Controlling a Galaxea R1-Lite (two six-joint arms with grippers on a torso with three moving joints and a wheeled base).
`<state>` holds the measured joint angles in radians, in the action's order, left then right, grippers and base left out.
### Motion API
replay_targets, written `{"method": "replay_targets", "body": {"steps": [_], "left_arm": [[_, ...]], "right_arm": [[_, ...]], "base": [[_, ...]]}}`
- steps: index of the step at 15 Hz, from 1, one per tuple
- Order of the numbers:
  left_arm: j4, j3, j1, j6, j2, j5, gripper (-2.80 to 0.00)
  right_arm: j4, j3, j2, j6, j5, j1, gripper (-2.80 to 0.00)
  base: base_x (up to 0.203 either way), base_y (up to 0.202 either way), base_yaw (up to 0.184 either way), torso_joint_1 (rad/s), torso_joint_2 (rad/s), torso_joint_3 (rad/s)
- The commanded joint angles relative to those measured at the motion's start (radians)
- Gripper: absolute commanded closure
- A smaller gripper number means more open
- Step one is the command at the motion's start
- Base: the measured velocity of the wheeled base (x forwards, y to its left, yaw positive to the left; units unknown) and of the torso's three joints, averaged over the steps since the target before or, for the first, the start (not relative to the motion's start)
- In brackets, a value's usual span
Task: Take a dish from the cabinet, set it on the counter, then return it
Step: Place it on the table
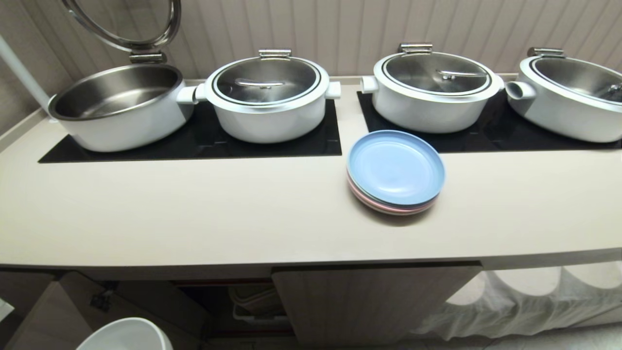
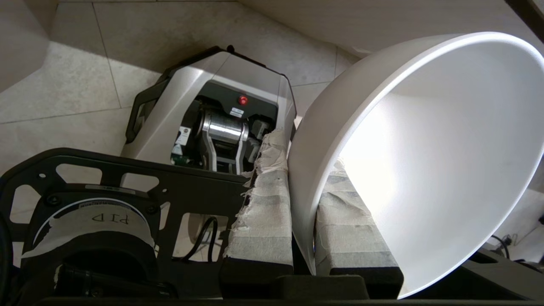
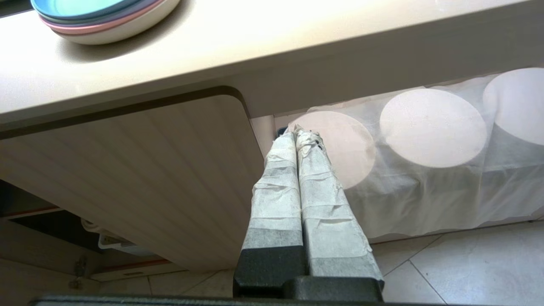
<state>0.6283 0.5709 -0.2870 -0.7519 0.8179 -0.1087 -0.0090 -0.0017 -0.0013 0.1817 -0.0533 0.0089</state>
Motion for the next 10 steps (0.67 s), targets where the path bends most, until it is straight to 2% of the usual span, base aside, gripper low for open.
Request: {"method": "replay_targets", "body": {"steps": [1, 10], "left_arm": [[0.004, 0.001, 0.0, -0.004, 0.001, 0.0, 0.0], [0.004, 0.003, 0.0, -0.003, 0.006, 0.0, 0.0]], "right_arm": [[0.0, 0.0, 0.001, 0.001, 0.0, 0.0, 0.0], [0.0, 0.0, 0.001, 0.001, 0.0, 0.0, 0.0]], "base": [[0.0, 0.0, 0.0, 0.17, -0.32, -0.176], [0.0, 0.0, 0.0, 0.159, -0.32, -0.166]]}}
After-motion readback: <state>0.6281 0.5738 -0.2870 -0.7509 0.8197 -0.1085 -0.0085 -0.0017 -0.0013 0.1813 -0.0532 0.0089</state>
